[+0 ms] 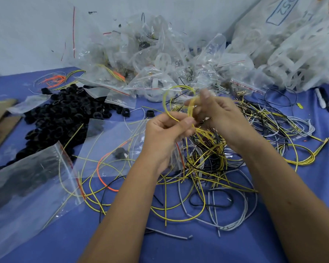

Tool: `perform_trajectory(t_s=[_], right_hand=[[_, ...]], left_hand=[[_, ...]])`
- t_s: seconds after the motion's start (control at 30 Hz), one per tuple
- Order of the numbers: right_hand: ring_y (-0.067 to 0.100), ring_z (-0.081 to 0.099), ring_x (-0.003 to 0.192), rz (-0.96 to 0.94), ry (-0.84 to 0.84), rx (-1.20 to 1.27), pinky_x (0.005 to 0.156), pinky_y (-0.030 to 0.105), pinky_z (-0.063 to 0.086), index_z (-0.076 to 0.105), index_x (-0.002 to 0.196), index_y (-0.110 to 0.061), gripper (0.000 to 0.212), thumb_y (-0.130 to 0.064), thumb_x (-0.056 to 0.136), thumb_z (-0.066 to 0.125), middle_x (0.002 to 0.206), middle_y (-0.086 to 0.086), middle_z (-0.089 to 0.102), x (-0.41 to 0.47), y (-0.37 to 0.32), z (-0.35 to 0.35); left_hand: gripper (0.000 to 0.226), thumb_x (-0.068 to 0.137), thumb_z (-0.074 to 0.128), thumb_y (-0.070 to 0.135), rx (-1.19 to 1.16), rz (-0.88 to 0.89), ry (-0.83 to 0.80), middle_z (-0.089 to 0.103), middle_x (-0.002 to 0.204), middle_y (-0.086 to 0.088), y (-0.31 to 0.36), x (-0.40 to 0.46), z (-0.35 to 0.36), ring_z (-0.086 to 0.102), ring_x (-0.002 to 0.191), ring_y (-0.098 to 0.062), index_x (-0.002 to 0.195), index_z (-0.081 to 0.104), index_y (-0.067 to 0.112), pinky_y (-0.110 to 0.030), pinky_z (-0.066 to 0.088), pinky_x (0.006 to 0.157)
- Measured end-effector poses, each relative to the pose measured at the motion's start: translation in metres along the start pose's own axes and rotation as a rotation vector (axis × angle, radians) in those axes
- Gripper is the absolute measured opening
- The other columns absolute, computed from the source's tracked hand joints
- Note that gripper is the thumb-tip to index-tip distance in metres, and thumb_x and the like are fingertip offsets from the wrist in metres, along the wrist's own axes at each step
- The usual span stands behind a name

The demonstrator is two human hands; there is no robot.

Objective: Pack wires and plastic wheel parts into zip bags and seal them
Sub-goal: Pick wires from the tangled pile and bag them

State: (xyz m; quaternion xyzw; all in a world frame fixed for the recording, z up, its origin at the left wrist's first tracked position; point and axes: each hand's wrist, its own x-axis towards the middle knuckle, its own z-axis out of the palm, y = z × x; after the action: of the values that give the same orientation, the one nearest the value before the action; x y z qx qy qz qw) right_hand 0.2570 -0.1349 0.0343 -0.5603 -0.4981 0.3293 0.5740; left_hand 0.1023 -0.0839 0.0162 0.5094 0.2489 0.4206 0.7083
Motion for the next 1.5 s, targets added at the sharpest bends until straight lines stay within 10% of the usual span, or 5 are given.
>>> perform_trajectory(t_s=[0.4,0.63,0.97,1.1,1.5], right_hand=[[0.013,0.056,0.047,-0.182,0.056,-0.054,0.047,0.023,0.048,0.077,0.096,-0.004,0.008,-0.003,0.091,0.071,0.067,0.004,0.071,-0.001,0.005,0.015],[0.011,0.054,0.049,-0.092,0.165,0.019,0.049,0.021,0.046,0.076,0.09,-0.008,0.007,-0.003,0.091,0.071,0.071,0.008,0.075,0.002,0.005,-0.003],[0.011,0.051,0.05,0.01,-0.133,-0.061,0.048,0.018,0.044,0.079,0.083,-0.01,0.011,-0.019,0.079,0.076,0.072,0.014,0.072,-0.003,0.003,-0.047],[0.011,0.052,0.05,0.027,-0.165,-0.171,0.047,0.019,0.044,0.078,0.084,-0.007,0.006,-0.013,0.084,0.076,0.071,0.014,0.072,-0.004,0.002,-0.04],[0.017,0.057,0.05,-0.063,-0.181,-0.13,0.05,0.024,0.039,0.075,0.086,-0.012,0.027,-0.001,0.1,0.055,0.061,0.01,0.064,-0.007,-0.003,0.023]], left_hand=[[0.012,0.088,0.074,0.0,-0.094,0.06,0.182,0.074,0.074,-0.007,0.001,0.008,-0.009,0.068,0.063,-0.011,0.085,0.073,0.012,-0.019,0.052,0.059],[0.043,0.069,0.092,0.04,1.049,0.119,0.321,0.061,0.083,0.007,-0.012,0.009,-0.019,0.058,0.076,-0.009,0.087,0.057,0.022,-0.028,0.046,0.068],[0.017,0.08,0.076,0.017,0.544,0.157,0.668,0.067,0.065,-0.003,-0.003,0.017,-0.035,0.067,0.065,-0.033,0.068,0.064,0.02,-0.04,0.055,0.063],[0.022,0.083,0.076,0.016,0.64,0.339,0.616,0.063,0.059,0.011,0.0,0.012,-0.026,0.057,0.055,-0.002,0.067,0.063,0.024,-0.019,0.045,0.057],[0.019,0.084,0.073,0.02,0.818,0.631,0.379,0.053,0.05,0.008,0.001,0.001,0.0,0.053,0.048,-0.009,0.068,0.062,0.016,-0.032,0.047,0.053]])
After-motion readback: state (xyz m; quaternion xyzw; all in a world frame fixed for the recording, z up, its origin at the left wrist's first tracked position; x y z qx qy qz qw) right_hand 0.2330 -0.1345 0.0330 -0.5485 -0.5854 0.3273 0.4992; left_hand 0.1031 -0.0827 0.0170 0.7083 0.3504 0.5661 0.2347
